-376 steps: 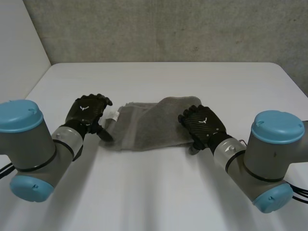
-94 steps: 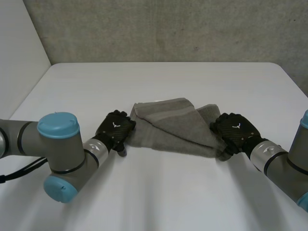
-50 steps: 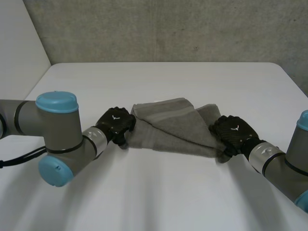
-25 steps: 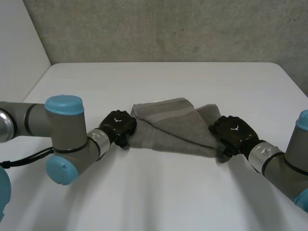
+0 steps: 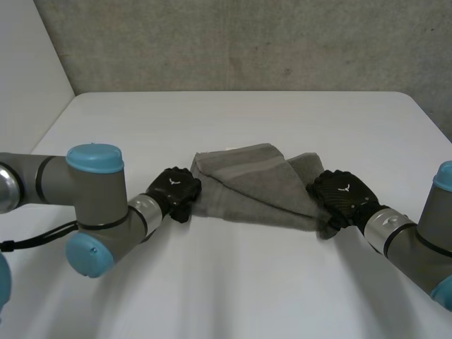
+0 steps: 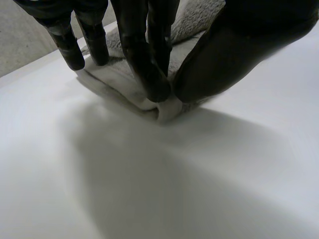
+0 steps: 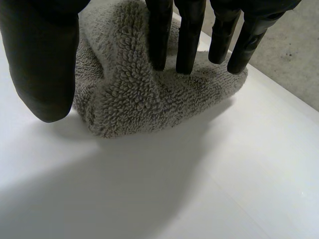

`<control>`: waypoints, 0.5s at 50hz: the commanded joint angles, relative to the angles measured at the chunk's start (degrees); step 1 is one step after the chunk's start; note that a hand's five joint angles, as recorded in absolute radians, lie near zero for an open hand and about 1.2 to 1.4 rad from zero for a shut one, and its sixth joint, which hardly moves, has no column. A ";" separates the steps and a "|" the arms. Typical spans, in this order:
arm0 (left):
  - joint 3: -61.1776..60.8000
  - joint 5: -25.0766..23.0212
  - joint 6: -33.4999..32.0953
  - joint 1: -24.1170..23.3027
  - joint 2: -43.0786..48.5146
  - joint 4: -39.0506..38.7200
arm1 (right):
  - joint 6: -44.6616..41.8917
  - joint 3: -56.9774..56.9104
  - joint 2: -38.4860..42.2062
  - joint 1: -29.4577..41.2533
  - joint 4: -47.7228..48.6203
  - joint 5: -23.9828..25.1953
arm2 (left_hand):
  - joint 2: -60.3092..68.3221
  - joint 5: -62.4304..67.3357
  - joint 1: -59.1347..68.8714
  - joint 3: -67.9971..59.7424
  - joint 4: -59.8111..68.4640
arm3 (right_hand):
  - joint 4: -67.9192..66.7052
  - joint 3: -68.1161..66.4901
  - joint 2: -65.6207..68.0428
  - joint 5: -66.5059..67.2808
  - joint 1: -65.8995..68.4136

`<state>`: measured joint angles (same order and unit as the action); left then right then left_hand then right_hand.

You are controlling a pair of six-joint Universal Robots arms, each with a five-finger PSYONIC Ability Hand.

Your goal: Fold the towel.

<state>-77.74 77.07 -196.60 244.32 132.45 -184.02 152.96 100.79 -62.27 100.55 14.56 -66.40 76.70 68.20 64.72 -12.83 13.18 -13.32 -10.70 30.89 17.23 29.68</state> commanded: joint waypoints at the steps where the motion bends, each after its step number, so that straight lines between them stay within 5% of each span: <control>1: -7.23 -0.25 -0.19 -0.24 -6.14 -0.11 | -1.26 -0.51 -0.66 -0.26 -1.02 0.30 | 3.30 1.80 15.28 2.83 -3.18 | 3.32 0.70 -3.98 -0.32 -2.77; 13: -18.06 -0.25 -0.27 0.46 -14.58 -0.81 | -6.97 1.07 -4.52 -0.70 -12.27 2.40 | 3.30 1.80 15.28 2.83 -3.18 | 3.32 0.70 -3.65 0.01 -2.44; 25: -23.59 -0.42 -0.36 3.18 -18.80 -1.60 | -7.94 6.52 -7.25 -3.06 -12.89 6.80 | 3.30 1.80 15.28 2.83 -3.18 | 3.32 0.70 -2.30 1.36 -1.09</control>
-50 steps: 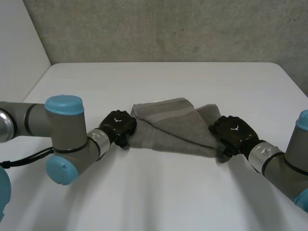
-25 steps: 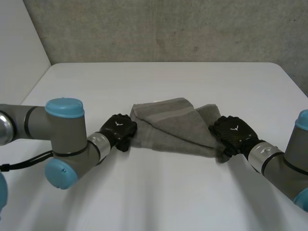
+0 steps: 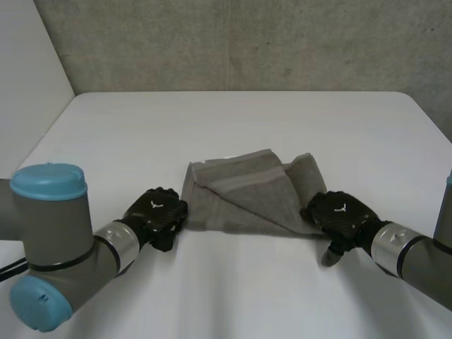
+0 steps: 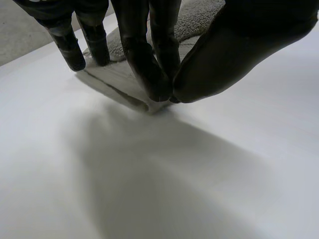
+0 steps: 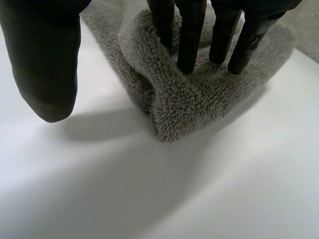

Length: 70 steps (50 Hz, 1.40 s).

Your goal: Fold the towel.

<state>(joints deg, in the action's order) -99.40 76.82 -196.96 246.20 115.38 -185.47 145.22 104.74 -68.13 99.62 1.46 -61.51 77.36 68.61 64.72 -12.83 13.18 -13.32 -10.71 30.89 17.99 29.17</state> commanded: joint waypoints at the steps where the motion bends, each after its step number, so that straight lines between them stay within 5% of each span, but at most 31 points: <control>1: -1.94 -0.35 0.08 1.56 -2.08 -0.16 | -0.46 2.58 -1.66 -3.20 0.21 2.00 | 2.64 1.39 15.28 2.83 -3.18 | 3.32 0.71 -2.30 0.60 -0.59; 7: -0.80 -0.88 -0.01 1.74 -2.35 -0.42 | -1.08 1.35 -1.75 -4.09 0.21 1.92 | -5.91 -7.16 6.72 2.83 -3.18 | 3.32 0.71 -3.14 -0.24 -1.43; 9: 1.39 -0.79 -0.01 1.13 -2.53 -0.94 | -0.99 0.47 -1.66 -3.82 0.29 1.83 | -42.11 -43.36 -29.47 2.83 -3.18 | 3.32 0.71 -5.48 -2.58 -3.77; 17: 9.20 -0.53 -0.01 -0.89 -0.52 -3.67 | 0.67 -2.69 -1.48 -3.56 0.38 0.95 | -44.60 -45.85 -31.97 2.83 -3.18 | 3.32 0.71 -29.69 -17.99 -27.98; 29: 21.69 -0.09 0.70 -4.23 10.12 -4.82 | 17.82 -10.34 -0.87 -3.03 0.56 0.95 | -44.60 -45.85 -31.97 2.83 -3.18 | 3.32 0.71 -28.21 -17.99 -26.49; 36: 27.50 -0.09 0.52 -6.17 16.01 -6.83 | 27.03 -23.23 7.99 0.91 0.12 -0.10 | -44.60 -45.85 -31.97 2.83 -3.18 | 3.32 0.71 -25.36 -17.99 -23.64; 55: 18.36 -0.26 0.96 -5.91 9.25 -6.31 | 33.81 -44.79 28.13 4.79 -13.59 -2.57 | -44.94 -46.19 -32.30 2.83 -3.18 | 3.32 0.71 -24.17 -17.99 -22.45; 70: 14.32 -0.61 0.96 -3.98 6.17 -6.40 | 33.73 -44.09 23.75 4.70 -13.68 -3.18 | -45.61 -46.86 -32.97 2.83 -3.18 | 3.32 0.71 -25.68 -17.99 -23.97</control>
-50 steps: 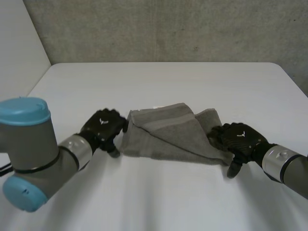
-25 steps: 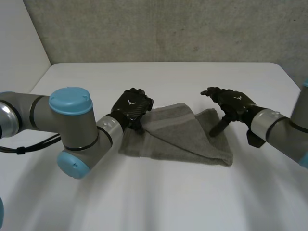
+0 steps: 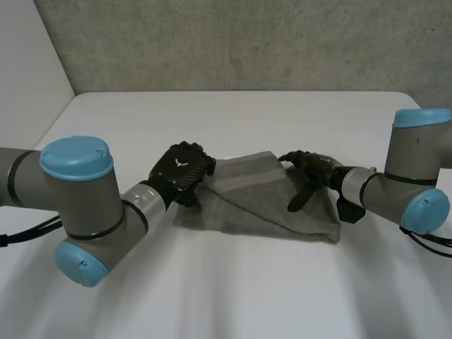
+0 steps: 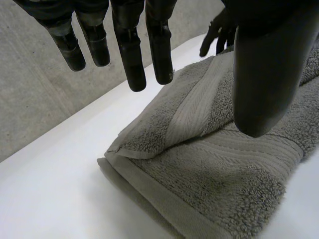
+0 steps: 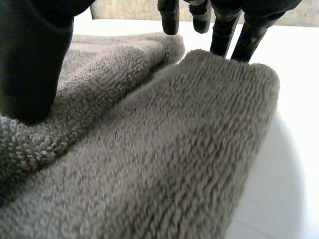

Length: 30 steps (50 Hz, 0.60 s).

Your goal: Fold the towel.

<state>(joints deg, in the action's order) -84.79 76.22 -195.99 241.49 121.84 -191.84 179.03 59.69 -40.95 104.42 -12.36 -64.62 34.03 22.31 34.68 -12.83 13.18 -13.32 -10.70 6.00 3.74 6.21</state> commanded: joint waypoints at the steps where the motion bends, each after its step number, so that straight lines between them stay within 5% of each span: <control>1: -0.29 -0.02 0.00 0.74 -0.29 -0.03 | -0.18 1.04 -4.30 -0.09 0.23 0.01 | -2.29 -0.57 -2.94 2.83 -3.18 | 3.32 0.70 -1.12 -3.74 -1.33; 30: -1.78 -0.11 1.75 1.97 -1.17 -0.11 | -9.14 0.69 -0.62 1.22 18.77 -4.11 | -2.45 -0.73 -3.10 2.83 -3.18 | 3.32 0.70 -1.30 -3.74 -1.51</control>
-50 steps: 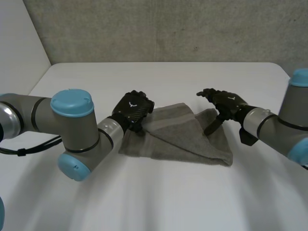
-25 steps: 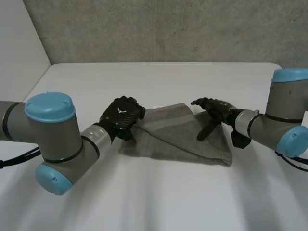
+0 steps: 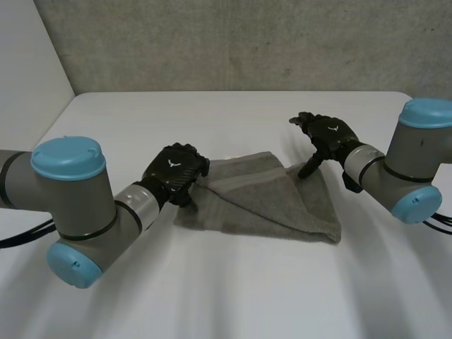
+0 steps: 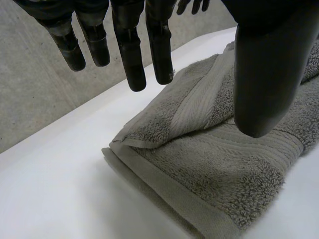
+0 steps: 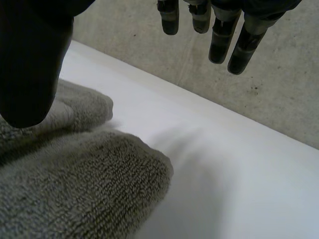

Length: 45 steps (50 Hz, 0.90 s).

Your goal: Fold the towel.

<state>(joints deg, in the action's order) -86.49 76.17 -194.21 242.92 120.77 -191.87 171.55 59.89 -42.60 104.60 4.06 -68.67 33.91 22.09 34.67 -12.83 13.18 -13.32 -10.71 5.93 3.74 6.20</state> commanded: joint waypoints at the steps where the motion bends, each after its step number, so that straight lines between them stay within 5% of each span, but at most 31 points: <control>1: -0.08 -0.05 -0.03 0.53 -0.09 -0.09 | -1.65 0.75 1.11 1.30 2.97 -0.06 | -2.33 -0.51 -3.09 2.83 -3.18 | 3.32 0.71 -1.23 -3.74 -1.50; 31: -0.52 0.04 0.14 1.33 -0.27 -0.26 | -0.43 4.79 -1.17 7.36 4.29 -0.24 | -2.67 -0.85 -3.43 2.83 -3.18 | 3.32 0.71 -1.23 -3.74 -1.50; 40: -0.61 0.12 1.11 2.91 -1.41 -0.35 | 2.48 17.88 -9.86 11.15 5.52 11.35 | -2.67 -0.85 -3.43 2.83 -3.18 | 3.32 0.71 -0.90 -3.74 -1.17; 45: -0.52 0.12 2.25 3.96 -1.59 -0.61 | 2.56 21.49 -13.12 12.11 6.40 12.51 | -2.67 -0.85 -3.43 2.83 -3.18 | 3.32 0.71 -0.90 -3.74 -1.17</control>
<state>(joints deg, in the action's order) -87.10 76.28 -193.21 245.69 119.45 -192.22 174.17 77.22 -52.34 115.78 9.68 -58.21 33.47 21.78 34.31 -12.83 13.18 -13.32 -10.71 5.93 3.74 6.20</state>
